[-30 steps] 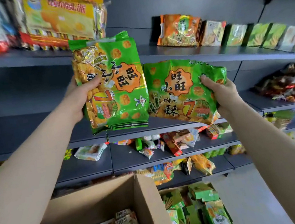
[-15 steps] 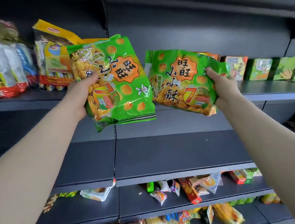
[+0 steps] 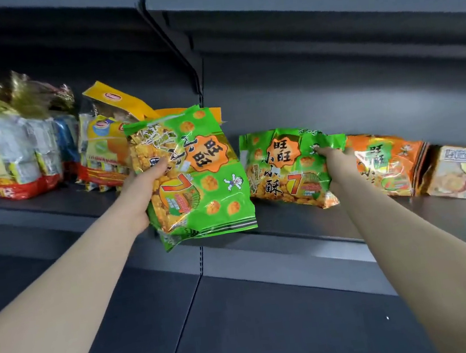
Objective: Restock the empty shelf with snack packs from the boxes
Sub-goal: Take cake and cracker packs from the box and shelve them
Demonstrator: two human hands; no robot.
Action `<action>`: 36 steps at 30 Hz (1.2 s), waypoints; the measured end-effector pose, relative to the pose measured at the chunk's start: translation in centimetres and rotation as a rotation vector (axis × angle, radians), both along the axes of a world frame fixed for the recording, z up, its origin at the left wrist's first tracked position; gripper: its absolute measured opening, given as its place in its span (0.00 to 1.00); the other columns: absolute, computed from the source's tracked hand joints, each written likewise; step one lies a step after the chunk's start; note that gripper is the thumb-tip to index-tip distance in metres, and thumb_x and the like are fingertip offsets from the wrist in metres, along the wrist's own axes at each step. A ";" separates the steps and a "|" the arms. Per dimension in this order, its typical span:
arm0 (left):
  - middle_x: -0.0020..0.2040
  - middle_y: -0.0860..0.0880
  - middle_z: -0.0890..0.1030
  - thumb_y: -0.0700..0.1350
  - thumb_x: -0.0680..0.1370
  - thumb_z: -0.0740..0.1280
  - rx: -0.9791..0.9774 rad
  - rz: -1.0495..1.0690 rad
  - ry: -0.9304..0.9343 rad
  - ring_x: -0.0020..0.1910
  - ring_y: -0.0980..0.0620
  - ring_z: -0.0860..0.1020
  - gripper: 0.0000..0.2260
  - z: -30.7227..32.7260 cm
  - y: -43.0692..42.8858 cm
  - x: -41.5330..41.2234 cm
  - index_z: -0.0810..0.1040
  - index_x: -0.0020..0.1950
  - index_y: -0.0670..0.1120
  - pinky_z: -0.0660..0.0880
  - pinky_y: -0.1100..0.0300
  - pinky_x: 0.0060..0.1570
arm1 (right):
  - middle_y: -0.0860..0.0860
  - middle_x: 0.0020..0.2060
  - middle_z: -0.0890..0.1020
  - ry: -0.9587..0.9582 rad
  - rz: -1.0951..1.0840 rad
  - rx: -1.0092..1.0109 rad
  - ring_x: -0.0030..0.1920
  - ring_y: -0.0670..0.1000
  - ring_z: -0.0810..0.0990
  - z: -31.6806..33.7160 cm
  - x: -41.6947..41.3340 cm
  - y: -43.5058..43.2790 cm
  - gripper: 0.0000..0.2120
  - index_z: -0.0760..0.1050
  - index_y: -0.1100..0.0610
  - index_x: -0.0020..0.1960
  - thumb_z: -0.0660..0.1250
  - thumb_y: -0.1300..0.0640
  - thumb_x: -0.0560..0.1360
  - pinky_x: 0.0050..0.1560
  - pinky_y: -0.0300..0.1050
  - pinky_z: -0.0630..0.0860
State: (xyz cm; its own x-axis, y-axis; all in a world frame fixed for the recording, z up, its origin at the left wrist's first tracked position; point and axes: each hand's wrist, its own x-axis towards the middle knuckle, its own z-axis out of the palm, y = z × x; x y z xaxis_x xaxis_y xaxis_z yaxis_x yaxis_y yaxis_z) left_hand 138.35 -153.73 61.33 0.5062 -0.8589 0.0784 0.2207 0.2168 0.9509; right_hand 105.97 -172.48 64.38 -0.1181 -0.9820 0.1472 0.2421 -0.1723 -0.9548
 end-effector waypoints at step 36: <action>0.56 0.58 0.79 0.62 0.74 0.71 -0.197 0.206 -0.130 0.54 0.56 0.79 0.21 2.6 -8.3 -10.6 0.70 0.63 0.59 0.76 0.48 0.62 | 0.49 0.56 0.85 0.188 0.658 0.010 0.57 0.52 0.84 -1.2 2.3 1.4 0.27 0.79 0.47 0.62 0.58 0.30 0.75 0.61 0.55 0.77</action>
